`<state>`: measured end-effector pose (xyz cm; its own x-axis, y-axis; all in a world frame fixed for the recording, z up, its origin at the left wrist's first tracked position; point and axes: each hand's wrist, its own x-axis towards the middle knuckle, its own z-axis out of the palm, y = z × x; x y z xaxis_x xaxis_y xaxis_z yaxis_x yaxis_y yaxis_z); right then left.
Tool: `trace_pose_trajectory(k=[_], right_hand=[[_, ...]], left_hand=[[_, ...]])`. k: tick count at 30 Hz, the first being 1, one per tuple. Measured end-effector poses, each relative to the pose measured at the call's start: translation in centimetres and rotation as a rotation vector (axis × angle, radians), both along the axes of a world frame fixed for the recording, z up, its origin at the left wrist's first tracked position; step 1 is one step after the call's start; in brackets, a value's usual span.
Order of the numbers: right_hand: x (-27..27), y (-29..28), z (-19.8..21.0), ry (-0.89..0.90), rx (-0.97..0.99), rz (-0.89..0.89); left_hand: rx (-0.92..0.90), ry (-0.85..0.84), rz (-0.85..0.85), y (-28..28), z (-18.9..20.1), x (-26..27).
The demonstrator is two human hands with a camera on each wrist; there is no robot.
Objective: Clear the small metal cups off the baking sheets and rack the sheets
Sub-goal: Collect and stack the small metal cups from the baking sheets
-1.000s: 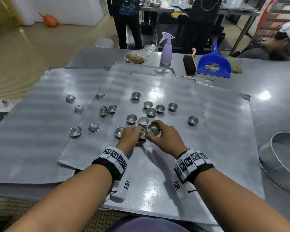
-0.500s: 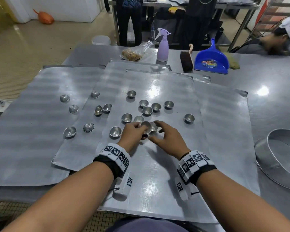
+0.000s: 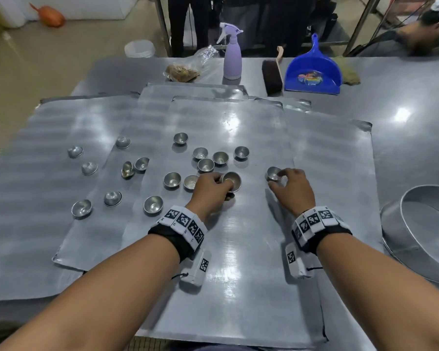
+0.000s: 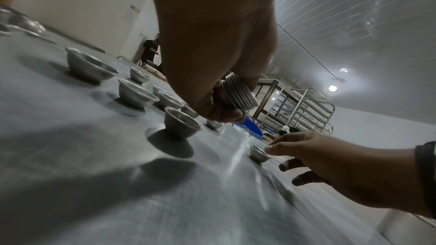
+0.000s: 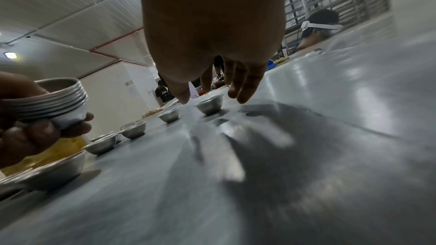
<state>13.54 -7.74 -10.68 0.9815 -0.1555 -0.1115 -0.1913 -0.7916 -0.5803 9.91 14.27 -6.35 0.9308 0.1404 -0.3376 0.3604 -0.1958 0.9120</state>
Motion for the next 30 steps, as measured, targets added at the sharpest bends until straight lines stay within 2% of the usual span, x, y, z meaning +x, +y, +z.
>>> trace_pose_trajectory(k=[8, 12, 18, 22, 30], right_hand=[[2.2, -0.6, -1.0, 0.115, -0.067, 0.107], [2.3, 0.0, -0.9, 0.093, -0.088, 0.143], [0.3, 1.8, -0.5, 0.063, 0.007, 0.095], [-1.7, 4.0, 0.3, 0.052, -0.011, 0.122], [-6.0, 10.3, 3.0, -0.094, 0.208, 0.170]], left_hand=[[0.013, 0.044, -0.001, -1.3, 0.2, 1.0], [0.004, 0.046, 0.010, -0.9, 0.4, 0.6], [0.016, 0.032, 0.045, 0.5, 0.7, -1.0], [0.014, 0.014, 0.075, 2.0, 1.2, -2.4], [-0.052, 0.022, 0.135, 6.2, 0.6, -4.5]])
